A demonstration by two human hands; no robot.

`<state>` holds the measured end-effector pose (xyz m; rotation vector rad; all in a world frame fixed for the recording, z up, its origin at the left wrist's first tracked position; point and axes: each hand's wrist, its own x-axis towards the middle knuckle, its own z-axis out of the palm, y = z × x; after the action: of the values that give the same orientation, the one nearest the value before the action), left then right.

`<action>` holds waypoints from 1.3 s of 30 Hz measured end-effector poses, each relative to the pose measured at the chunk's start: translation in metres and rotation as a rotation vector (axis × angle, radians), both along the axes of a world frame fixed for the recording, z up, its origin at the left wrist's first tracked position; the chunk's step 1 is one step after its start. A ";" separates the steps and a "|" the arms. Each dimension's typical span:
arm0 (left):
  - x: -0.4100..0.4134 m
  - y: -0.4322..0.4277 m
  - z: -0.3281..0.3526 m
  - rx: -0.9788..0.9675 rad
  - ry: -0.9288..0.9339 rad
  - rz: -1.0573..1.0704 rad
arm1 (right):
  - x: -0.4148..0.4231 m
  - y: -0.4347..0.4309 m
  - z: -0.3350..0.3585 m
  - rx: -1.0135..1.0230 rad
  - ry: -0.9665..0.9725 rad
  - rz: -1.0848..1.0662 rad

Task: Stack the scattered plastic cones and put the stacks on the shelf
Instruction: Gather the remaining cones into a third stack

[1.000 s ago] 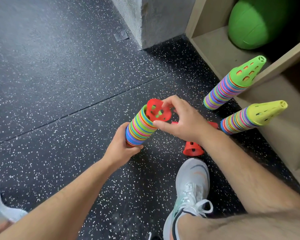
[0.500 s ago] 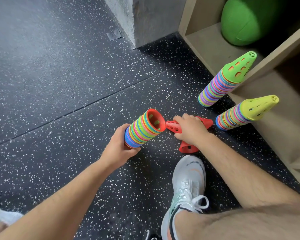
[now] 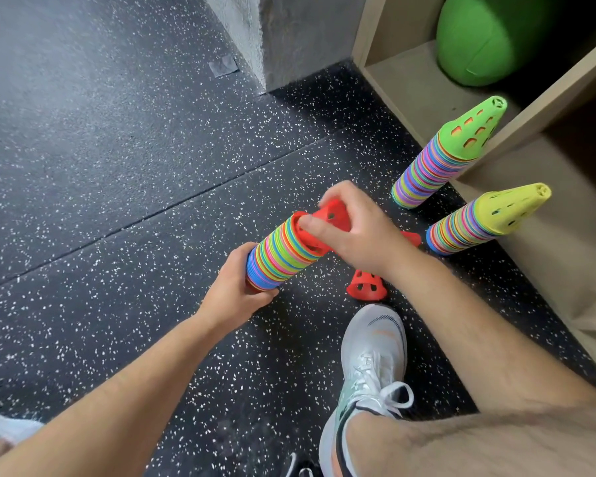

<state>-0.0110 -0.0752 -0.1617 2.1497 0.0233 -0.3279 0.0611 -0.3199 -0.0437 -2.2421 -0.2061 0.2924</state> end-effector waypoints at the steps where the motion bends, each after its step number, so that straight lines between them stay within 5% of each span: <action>1: 0.000 0.000 0.000 0.004 -0.009 -0.010 | -0.003 0.006 -0.005 -0.098 0.014 0.081; 5: -0.002 -0.003 0.001 0.047 -0.048 -0.095 | -0.013 0.006 -0.021 -0.229 0.069 0.254; 9: -0.004 -0.003 -0.003 0.059 -0.056 -0.098 | -0.028 -0.026 -0.035 -0.163 -0.008 -0.158; 12: -0.004 -0.003 -0.004 0.075 -0.076 -0.115 | -0.046 -0.046 -0.054 -0.453 0.066 -0.245; 18: -0.005 -0.005 -0.004 0.105 -0.090 -0.130 | -0.066 -0.028 -0.092 -0.857 0.111 -0.075; 23: -0.005 -0.005 -0.007 0.107 -0.090 -0.108 | -0.052 -0.040 -0.093 -0.477 0.112 -0.132; 28: -0.004 -0.001 -0.008 0.064 -0.076 -0.044 | -0.027 -0.067 -0.045 -0.071 -0.099 -0.407; 31: -0.001 -0.001 -0.009 0.059 -0.072 -0.029 | -0.019 -0.060 -0.014 0.157 -0.120 -0.357; 36: -0.002 -0.001 -0.011 0.086 -0.072 -0.056 | -0.016 -0.017 -0.009 -0.046 0.099 0.000; 39: -0.004 0.000 -0.011 0.087 -0.075 -0.054 | -0.016 -0.019 -0.021 -0.080 0.132 -0.011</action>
<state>-0.0150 -0.0753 -0.1726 2.2504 -0.0640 -0.2817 0.0447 -0.3387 -0.0646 -2.2918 -0.1136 0.4483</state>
